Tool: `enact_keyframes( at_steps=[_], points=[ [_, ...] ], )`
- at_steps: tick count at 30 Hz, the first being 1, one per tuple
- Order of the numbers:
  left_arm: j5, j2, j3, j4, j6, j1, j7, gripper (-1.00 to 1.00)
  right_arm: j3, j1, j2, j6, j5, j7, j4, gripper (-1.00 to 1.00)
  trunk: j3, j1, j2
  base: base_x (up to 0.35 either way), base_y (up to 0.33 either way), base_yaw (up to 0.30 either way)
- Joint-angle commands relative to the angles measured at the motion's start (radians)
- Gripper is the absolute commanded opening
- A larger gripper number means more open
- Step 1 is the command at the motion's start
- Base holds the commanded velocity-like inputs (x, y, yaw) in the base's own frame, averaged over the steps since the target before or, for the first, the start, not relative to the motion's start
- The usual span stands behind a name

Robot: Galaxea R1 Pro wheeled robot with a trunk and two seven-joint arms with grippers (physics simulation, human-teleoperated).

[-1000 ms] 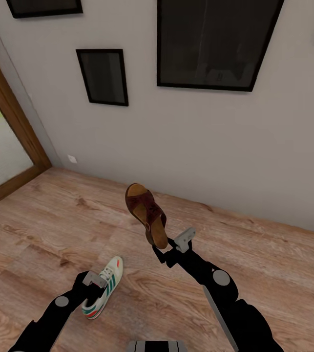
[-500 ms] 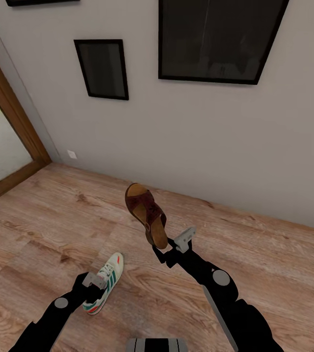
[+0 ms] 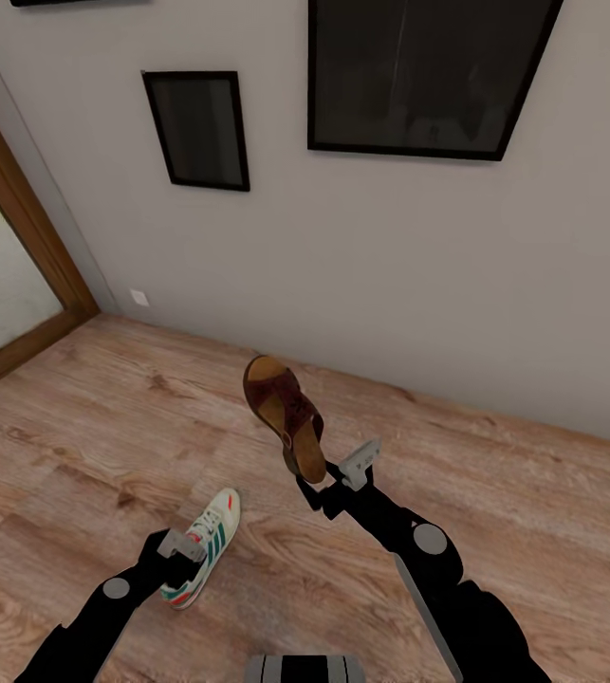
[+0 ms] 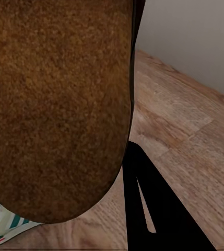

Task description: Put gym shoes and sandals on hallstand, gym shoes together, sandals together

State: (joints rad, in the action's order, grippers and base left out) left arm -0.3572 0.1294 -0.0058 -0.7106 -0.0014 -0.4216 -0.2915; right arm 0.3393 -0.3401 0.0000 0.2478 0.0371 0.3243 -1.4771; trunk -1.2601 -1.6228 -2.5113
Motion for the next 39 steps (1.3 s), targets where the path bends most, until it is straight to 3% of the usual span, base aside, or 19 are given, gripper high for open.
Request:
enact_keyframes(
  at_steps=[1, 9, 39],
  points=[
    [-0.007, 0.001, 0.000, -0.001, 0.000, 0.000, -0.003, 1.00, 0.000, 0.000, 0.000, 0.007, 0.000, 0.002, -0.002, -1.00, -0.006, 0.000, -0.001, 0.000, 0.000, 0.000],
    [-0.007, 0.001, 0.000, -0.002, 0.000, 0.000, -0.002, 1.00, 0.000, 0.000, 0.000, 0.007, 0.000, 0.002, -0.002, -1.00, -0.048, -0.004, -0.002, 0.000, 0.000, 0.000],
    [-0.006, 0.002, 0.010, -0.008, 0.001, 0.000, 0.008, 1.00, -0.002, 0.000, 0.000, 0.007, 0.000, 0.002, -0.005, -1.00, -0.065, -0.004, -0.002, 0.037, 0.034, 0.058]
  ],
)
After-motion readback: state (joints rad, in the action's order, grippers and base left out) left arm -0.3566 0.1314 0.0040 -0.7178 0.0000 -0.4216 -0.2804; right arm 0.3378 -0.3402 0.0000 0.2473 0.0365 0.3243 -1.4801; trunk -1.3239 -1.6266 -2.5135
